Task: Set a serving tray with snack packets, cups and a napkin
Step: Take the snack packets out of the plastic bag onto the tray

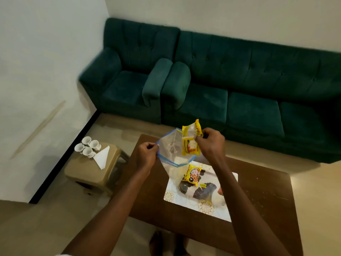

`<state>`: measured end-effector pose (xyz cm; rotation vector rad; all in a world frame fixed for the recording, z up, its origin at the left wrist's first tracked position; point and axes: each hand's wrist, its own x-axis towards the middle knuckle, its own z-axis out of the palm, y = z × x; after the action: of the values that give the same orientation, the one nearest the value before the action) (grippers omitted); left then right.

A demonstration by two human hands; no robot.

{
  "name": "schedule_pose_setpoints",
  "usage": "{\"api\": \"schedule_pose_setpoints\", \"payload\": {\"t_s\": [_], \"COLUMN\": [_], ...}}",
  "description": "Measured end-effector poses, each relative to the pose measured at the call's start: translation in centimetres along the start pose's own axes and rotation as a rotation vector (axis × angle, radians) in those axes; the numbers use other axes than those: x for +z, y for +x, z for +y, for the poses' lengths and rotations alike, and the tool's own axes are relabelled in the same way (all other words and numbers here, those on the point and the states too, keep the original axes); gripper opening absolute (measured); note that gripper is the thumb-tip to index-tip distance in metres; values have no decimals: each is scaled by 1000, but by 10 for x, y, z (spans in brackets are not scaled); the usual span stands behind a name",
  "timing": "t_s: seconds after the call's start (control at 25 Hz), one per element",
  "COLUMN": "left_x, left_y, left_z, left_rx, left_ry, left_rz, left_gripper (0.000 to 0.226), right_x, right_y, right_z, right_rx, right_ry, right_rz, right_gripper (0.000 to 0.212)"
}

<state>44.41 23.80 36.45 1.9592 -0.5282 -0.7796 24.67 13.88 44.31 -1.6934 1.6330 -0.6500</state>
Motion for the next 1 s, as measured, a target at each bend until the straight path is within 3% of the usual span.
{"api": "schedule_pose_setpoints", "payload": {"t_s": [0.16,0.24,0.48,0.64,0.84,1.0], "left_x": [-11,-17,-23,-26,-28,-32], "left_y": [14,19,36,47,60,68], "left_z": [-19,-26,-49,-69,-101,-108], "left_rx": [-23,-26,-85,-82,-94,-90], "left_ry": [35,56,71,51,9,-9], "left_rz": [55,80,113,116,64,64], "left_gripper": [9,14,24,22,21,22], "right_x": [-27,-17,81,142,208,229], "right_y": [18,19,4,12,24,22], "right_z": [61,101,184,213,242,250], "right_rx": [116,236,498,495,557,478], "right_ry": [148,190,-56,-158,-199,-236], "right_rz": [64,36,-176,-262,-317,-469], "right_gripper": [4,15,29,58,48,50]}}
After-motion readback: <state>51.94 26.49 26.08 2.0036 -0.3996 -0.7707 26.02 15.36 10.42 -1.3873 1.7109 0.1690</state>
